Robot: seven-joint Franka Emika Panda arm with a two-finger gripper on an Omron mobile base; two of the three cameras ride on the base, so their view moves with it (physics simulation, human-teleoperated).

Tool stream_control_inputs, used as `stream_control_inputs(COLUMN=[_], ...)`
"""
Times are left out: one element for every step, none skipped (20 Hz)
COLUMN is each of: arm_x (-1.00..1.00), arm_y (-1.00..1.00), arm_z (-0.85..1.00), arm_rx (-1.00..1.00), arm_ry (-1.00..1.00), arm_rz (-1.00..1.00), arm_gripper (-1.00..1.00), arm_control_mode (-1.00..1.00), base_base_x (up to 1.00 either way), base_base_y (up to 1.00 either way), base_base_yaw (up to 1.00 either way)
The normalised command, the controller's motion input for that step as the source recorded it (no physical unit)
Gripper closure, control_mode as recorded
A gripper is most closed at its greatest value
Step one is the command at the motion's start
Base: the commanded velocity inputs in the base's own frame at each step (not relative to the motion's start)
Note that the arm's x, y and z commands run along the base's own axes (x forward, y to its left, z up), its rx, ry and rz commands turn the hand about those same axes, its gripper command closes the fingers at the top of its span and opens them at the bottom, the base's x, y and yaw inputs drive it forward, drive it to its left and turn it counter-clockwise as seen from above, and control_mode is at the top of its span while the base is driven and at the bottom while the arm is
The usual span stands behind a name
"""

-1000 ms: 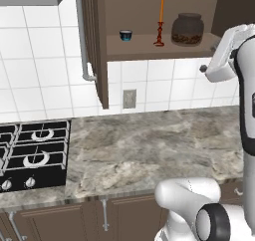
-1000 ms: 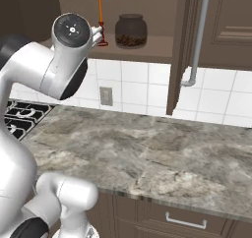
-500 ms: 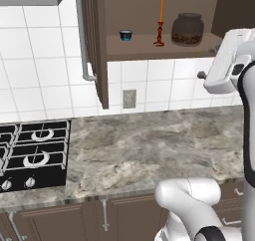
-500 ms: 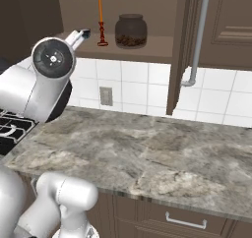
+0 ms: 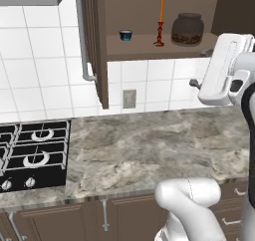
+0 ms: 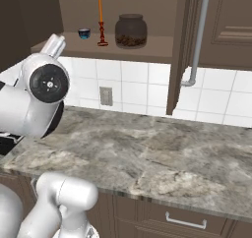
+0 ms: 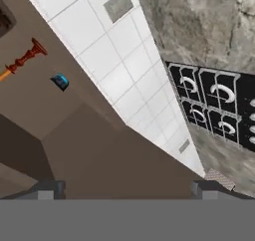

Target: Pick the jar and candle from the dining table and place them in the open cabinet. Close the cabinet after placing the objects.

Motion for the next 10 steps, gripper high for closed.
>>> stream_control_inputs(arm_x=[-0.32, -0.31, -0.28, -0.28, -0.27, -0.28, -0.28, -0.28, -0.26, -0.23], arm_y=[0.23, 0.22, 0.24, 0.26, 0.26, 0.28, 0.32, 0.33, 0.35, 0.36], arm_z=[0.00, 0.00, 0.00, 0.00, 0.00, 0.00, 0.00, 0.00, 0.00, 0.00], arm_rx=[-0.01, 0.00, 0.00, -0.01, -0.01, -0.01, -0.02, -0.02, -0.03, -0.04], arm_ry=[-0.33, -0.28, -0.23, -0.23, -0.23, -0.25, -0.25, -0.25, -0.24, -0.20], arm_rz=[0.22, 0.21, 0.19, 0.19, 0.18, 0.15, 0.12, 0.11, 0.11, 0.10], arm_gripper=[-1.00, -1.00, -1.00, -1.00, -1.00, -1.00, -1.00, -1.00, -1.00, -1.00], arm_control_mode=[-1.00, -1.00, -1.00, -1.00, -1.00, -1.00, -1.00, -1.00, -1.00, -1.00], base_base_x=[0.00, 0.00, 0.00, 0.00, 0.00, 0.00, 0.00, 0.00, 0.00, 0.00], base_base_y=[0.00, 0.00, 0.00, 0.00, 0.00, 0.00, 0.00, 0.00, 0.00, 0.00], base_base_yaw=[0.00, 0.00, 0.00, 0.00, 0.00, 0.00, 0.00, 0.00, 0.00, 0.00])
